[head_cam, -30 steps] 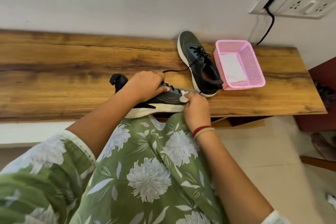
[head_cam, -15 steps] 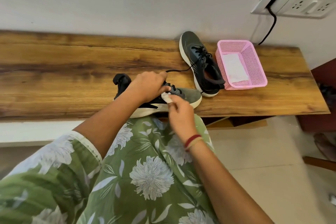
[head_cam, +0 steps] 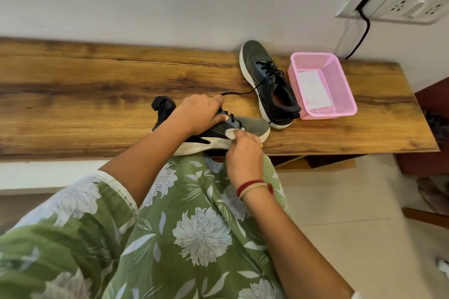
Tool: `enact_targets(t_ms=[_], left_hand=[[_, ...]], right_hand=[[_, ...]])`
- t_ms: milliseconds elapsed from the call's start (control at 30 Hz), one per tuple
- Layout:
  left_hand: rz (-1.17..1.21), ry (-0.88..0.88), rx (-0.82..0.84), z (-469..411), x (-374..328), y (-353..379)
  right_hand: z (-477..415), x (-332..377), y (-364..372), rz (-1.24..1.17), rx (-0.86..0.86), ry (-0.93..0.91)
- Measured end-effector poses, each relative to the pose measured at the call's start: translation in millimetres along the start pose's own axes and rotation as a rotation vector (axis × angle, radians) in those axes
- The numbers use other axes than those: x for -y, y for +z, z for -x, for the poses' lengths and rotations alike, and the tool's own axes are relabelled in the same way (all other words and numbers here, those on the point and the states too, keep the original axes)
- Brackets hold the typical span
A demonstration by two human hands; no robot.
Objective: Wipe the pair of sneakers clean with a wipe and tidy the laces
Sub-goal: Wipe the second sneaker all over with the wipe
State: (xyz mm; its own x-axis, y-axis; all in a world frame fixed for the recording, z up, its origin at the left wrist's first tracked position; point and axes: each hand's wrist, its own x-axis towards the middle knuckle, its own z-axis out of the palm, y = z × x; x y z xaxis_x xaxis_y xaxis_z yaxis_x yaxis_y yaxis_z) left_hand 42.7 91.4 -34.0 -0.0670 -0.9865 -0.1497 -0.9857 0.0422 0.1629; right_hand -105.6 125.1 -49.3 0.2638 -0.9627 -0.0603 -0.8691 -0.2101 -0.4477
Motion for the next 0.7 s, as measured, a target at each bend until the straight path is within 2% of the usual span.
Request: enact_targets(t_ms=[100,167,200,233,300,367,467,600,667,700], left_hand=[[-0.008,-0.005,-0.013,2,0,0],[-0.008,0.0,-0.024,2,-1,1],[-0.011,0.003,-0.028,2,-1,1],[-0.014,0.002,-0.028,2,0,1],[-0.011,-0.003,-0.019,1,0,1],[-0.008,-0.002,-0.02,0,0,1],[-0.011,-0.002,-0.021,0,0,3],[-0.007,0.009,-0.018,1,3,2],[-0.011,0.02,-0.025,2,3,1],[-0.015,0.023,-0.031,2,3,1]], right_hand=[[5,7,-9,-0.278,0.096,-0.056],[-1,-7,-26,-0.554,0.216,0.055],[-4,-18,-34,-0.662,0.206,0.131],[-9,-31,-40,-0.682,0.136,0.161],[-16,-50,-42,-0.402,-0.02,0.092],[-16,-50,-32,-0.141,0.051,0.041],[-5,-33,-13,-0.039,0.105,-0.031],[11,-14,-12,-0.116,0.053,-0.115],[12,-11,-19,-0.309,0.131,-0.157],[10,-13,-27,-0.464,0.208,-0.106]])
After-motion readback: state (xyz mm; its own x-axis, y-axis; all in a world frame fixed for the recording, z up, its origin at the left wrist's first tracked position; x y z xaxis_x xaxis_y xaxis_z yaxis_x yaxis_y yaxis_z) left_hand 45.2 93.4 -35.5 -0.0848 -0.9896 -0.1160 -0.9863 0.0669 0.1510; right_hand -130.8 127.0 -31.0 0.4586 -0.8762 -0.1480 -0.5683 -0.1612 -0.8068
